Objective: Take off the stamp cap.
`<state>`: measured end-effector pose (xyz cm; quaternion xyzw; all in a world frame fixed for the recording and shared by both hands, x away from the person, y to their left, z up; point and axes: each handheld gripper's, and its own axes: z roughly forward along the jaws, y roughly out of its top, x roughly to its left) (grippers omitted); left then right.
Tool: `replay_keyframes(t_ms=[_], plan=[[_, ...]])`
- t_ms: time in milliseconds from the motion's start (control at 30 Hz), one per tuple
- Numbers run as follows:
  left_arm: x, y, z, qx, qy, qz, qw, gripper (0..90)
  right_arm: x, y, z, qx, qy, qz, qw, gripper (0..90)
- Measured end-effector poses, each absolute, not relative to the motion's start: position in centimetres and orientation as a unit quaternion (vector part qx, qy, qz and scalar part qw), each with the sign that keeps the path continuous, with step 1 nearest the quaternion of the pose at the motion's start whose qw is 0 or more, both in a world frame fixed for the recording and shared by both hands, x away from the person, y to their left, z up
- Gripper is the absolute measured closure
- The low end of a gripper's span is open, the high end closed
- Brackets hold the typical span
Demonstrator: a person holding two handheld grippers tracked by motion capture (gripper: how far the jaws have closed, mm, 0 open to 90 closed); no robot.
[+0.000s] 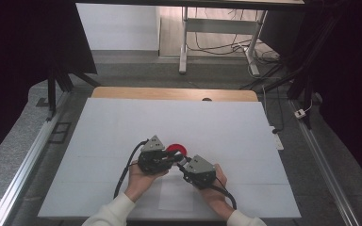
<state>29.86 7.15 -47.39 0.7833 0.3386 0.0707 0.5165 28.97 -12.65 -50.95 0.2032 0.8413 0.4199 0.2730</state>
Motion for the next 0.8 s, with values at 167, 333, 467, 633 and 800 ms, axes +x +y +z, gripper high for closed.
replay_keyframes(t_ms=[167,333,467,633,800], plan=[[29.90,7.21,-47.39,0.784,0.338,0.069,0.516,75.8,29.05,-12.69,-50.88,0.194,0.845,0.416,0.274,64.6],[29.87,7.18,-47.43,0.783,0.338,0.072,0.517,75.8,29.20,-12.80,-50.90,0.197,0.845,0.422,0.265,64.6],[29.73,7.15,-47.36,0.781,0.337,0.076,0.520,75.8,29.10,-12.83,-50.93,0.206,0.838,0.431,0.264,64.6],[29.67,7.17,-47.32,0.779,0.338,0.076,0.523,75.8,28.96,-12.84,-50.96,0.211,0.833,0.437,0.266,64.7],[29.70,7.21,-47.33,0.779,0.338,0.074,0.523,75.8,28.96,-12.87,-50.94,0.203,0.834,0.435,0.272,64.7]])
